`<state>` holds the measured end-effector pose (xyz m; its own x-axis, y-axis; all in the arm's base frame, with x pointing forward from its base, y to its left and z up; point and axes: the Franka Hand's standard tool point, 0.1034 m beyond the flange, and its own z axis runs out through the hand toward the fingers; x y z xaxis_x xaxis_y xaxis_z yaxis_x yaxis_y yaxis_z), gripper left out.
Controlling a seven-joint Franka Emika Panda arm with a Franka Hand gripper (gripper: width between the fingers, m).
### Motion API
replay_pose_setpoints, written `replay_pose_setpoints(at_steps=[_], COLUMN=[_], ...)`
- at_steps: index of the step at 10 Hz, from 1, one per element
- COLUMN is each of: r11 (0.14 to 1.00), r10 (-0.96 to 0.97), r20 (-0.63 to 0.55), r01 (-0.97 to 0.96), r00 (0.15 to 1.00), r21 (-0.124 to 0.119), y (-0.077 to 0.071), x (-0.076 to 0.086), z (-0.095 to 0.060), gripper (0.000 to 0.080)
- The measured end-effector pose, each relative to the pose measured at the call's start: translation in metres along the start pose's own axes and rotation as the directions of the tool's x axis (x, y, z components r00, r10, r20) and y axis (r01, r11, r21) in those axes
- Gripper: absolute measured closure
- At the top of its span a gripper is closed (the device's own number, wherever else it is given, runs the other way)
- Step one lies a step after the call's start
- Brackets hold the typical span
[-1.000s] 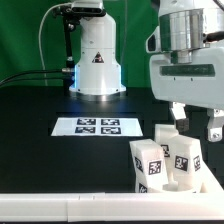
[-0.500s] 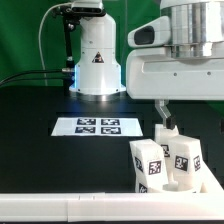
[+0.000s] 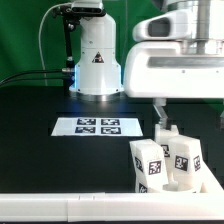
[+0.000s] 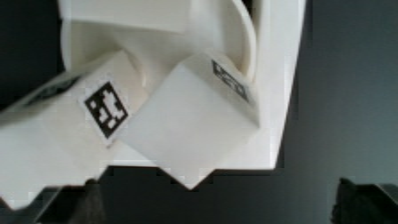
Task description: Assemble stool
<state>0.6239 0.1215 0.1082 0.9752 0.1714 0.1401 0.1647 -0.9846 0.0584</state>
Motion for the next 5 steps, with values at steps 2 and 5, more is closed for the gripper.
replay_pose_setpoints(at_steps=[2,5], r11=[0.990,0.968], r10=[-0.143,-0.251], r20=[0.023,0.111], r01=[0.143,0.252], r00=[0.989,0.962], r21=[-0.014,0.000], y=[-0.001,0.002], x=[0.000,-0.011], z=[0.001,0.007], gripper=[0.0150,0.0150])
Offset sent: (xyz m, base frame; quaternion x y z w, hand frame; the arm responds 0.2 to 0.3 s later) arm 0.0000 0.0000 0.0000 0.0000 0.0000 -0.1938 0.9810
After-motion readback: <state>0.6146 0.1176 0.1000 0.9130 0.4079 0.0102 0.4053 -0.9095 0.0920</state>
